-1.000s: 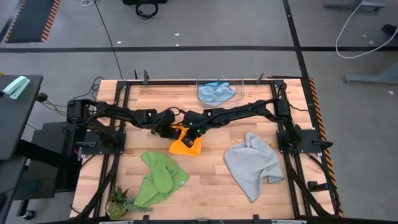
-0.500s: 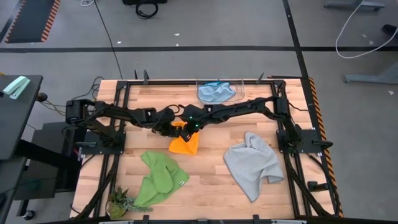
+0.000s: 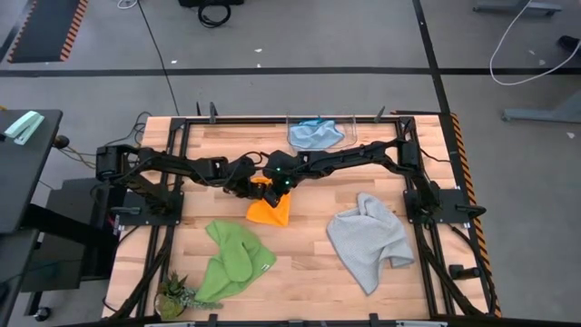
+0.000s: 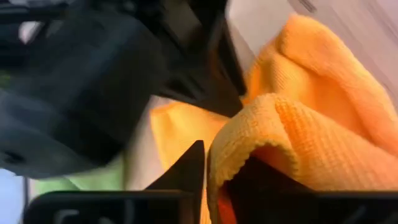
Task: Fold microfiber towels
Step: Fold the orange microfiber cloth
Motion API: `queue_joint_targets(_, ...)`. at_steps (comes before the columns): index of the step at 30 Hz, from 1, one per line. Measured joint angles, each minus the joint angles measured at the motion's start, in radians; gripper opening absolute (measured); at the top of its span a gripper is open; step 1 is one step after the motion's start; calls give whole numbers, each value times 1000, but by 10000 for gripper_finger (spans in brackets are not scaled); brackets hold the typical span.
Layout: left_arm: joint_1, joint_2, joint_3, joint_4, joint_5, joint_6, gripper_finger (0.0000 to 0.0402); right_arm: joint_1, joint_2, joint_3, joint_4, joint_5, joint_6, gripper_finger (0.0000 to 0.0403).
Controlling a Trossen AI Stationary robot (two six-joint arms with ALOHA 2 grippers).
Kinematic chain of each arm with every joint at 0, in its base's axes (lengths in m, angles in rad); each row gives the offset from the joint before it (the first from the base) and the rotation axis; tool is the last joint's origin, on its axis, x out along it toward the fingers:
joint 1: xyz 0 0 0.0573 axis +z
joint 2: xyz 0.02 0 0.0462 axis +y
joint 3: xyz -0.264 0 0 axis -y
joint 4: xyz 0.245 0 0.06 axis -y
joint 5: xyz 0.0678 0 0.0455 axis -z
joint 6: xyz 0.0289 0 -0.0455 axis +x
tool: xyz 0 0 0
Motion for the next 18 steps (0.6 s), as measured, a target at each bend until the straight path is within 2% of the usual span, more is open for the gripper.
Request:
queue_joint_targets(10, 0, 0, 0, 9, 1, 3, 86, 0, 0, 0, -3, -23, 0, 149)
queue_joint_targets(14, 0, -1, 0, 10, 9, 3, 81, 8, -4, 0, -19, 3, -9, 161)
queue_joint_targets(16, 0, -2, 0, 10, 13, 3, 80, 12, -7, 1, -26, -11, 40, 161)
queue_joint_targets(18, 0, -4, 0, 9, 13, 3, 82, 25, -11, 1, -30, 24, -19, 160)
